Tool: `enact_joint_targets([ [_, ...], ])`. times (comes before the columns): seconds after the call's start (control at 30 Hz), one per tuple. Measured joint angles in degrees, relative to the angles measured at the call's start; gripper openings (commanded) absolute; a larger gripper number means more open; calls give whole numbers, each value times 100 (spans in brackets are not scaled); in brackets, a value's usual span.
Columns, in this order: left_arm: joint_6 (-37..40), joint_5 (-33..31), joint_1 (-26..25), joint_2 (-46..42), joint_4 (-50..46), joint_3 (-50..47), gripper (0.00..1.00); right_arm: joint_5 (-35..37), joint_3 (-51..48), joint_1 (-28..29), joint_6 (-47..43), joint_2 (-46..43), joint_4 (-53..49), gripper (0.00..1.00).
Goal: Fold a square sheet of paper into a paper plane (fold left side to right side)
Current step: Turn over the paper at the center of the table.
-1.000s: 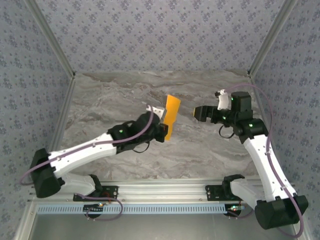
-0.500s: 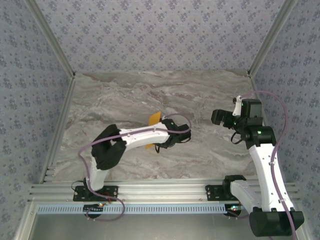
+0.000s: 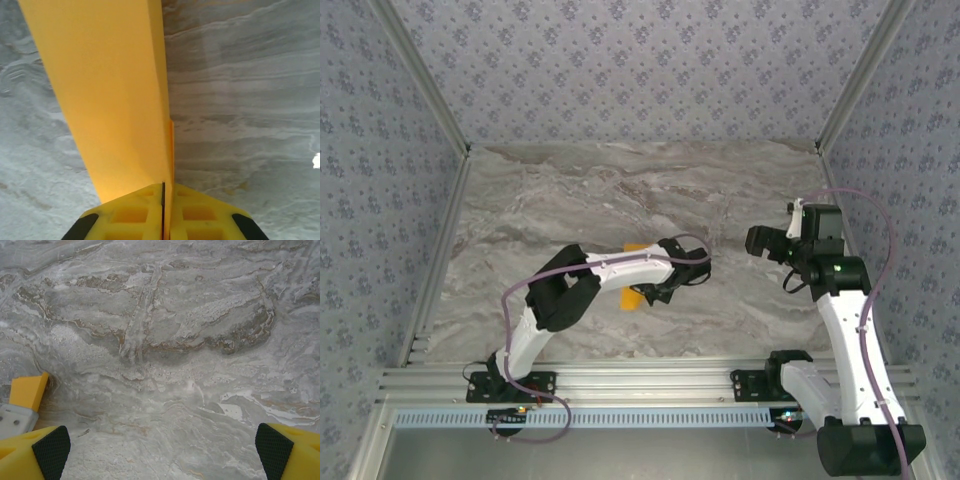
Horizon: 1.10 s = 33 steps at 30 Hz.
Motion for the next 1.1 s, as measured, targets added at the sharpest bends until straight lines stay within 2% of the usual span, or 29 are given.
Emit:
enact_joint_targets([
  [0.1,127,273,66,0,199,0,24,-70,-39,-4,0,4,2,100],
  [0.23,236,509,122,0,358,2,33,-221,-101,-11,-7,39,26,100],
  [0.37,358,695,223,-46,389,0,49,-404,-122,-11,-11,140,63,100],
  [0.5,437,1244,293,-339,1064,-238,60,-647,-186,-11,-13,260,127,100],
  [0.6,492,1672,326,-796,1620,-654,65,-951,-249,-11,-13,426,216,100],
  [0.77,492,2210,557,-1869,2507,-1486,67,-1523,-400,76,2,850,457,100],
  [0.9,361,2472,1062,-2769,3259,-2446,67,-1908,-494,566,68,1379,826,100],
  [1.0,184,2686,1526,-3239,3797,-3283,68,-2120,-527,1152,221,1930,1298,89],
  [1.1,-52,2933,1945,-3547,4343,-4120,68,-2345,-529,1711,472,2614,1934,67],
])
